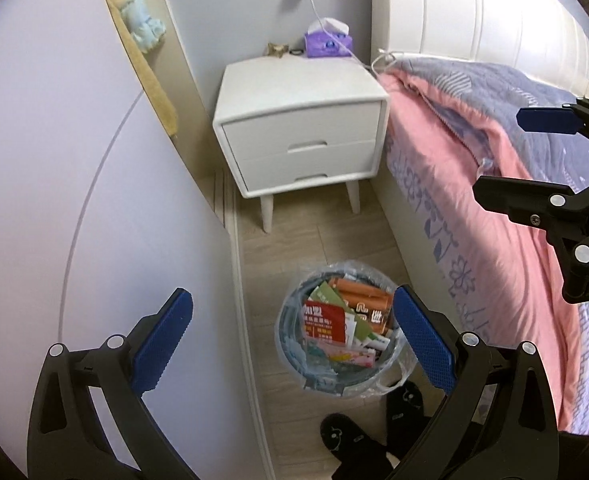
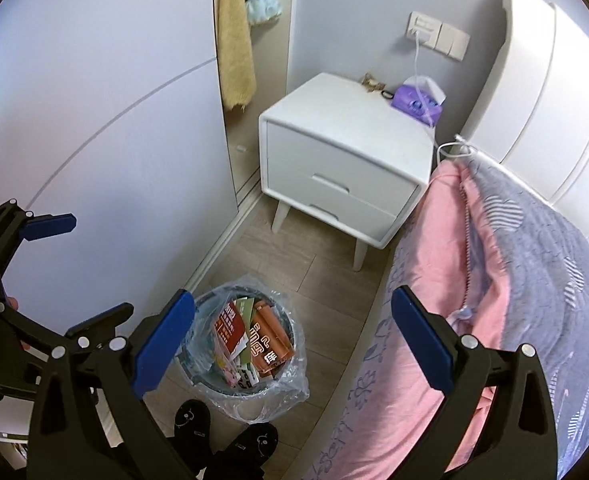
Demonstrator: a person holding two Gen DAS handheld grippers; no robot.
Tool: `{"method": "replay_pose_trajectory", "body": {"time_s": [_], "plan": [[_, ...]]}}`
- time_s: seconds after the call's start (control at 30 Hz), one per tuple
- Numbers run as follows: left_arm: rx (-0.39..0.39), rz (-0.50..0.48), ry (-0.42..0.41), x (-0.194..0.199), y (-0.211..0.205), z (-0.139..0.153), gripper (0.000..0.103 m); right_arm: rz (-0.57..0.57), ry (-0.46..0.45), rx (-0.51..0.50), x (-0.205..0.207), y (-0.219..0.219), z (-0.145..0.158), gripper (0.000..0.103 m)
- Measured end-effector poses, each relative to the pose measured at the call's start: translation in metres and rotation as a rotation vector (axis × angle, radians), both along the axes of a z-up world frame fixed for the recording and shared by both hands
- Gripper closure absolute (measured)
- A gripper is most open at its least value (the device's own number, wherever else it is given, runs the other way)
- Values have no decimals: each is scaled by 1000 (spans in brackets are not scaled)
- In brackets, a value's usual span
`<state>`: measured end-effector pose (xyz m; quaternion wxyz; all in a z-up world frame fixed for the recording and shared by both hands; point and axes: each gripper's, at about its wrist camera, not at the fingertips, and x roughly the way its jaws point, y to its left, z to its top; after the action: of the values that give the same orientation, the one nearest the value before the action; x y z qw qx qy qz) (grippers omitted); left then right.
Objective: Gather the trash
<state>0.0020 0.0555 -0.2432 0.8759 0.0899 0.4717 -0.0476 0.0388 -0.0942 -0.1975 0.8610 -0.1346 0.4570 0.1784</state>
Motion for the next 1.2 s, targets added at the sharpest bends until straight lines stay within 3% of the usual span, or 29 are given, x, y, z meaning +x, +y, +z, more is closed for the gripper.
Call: {"method": "replay_pose_trajectory", "body": {"time_s": [0.7,0.8,1.0,1.2], "plan": [[36,-72,-104,-2,-24,83,6,-62,-58,-4,-11,-28,62,7],[54,-57,-136,-1,-25,94,6,-71,-73,-5,-12,-31,72,7],[-2,-7,-184,-1,-20,120,6,-93,-96,3,-12,-35,87,7],[0,72,-227,-4,-22,140,6,-107,-127,11,-15,-37,104,7]]}}
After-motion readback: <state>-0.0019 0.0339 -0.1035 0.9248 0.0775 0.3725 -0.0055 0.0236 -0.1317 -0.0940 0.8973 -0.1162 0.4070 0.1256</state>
